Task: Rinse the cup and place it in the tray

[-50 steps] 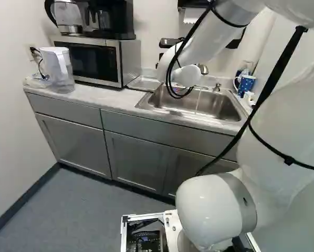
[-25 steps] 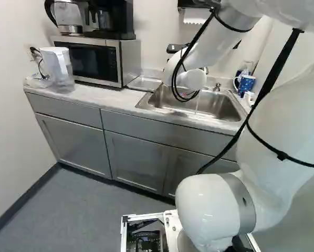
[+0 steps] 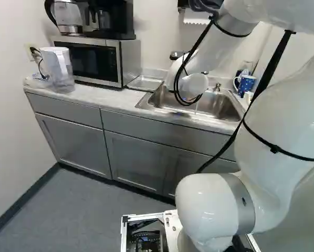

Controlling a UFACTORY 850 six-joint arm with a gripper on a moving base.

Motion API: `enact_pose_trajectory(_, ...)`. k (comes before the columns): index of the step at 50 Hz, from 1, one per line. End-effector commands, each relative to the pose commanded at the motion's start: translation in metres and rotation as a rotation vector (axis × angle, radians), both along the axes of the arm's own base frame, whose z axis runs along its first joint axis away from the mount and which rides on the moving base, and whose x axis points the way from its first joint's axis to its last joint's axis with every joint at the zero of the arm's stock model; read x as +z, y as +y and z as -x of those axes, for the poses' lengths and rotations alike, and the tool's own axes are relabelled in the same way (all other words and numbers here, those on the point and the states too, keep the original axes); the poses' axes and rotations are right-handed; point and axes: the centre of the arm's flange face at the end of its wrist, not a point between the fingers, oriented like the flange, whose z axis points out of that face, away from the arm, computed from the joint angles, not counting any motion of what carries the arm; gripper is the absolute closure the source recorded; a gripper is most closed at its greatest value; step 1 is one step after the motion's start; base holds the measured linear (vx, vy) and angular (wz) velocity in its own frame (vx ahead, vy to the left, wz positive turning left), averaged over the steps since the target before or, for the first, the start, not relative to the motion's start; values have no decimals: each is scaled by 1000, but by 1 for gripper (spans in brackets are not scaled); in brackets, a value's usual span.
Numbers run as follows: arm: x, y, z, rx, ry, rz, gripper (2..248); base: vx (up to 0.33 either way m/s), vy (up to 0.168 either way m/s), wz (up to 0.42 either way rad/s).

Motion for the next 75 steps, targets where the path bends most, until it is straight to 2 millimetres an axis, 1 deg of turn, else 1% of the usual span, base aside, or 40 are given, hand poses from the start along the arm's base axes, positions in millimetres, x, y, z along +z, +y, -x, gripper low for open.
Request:
enact_pose_trajectory(10,-12,-7,5,-16,39,-3,129,0,0,0)
enact_pose_trajectory(46,-16,-40,43,-99,77,-10,129,0,0,0)
enact_pose_trajectory(75,-21,-69,48,-167,135,-22,129,0,0,0)
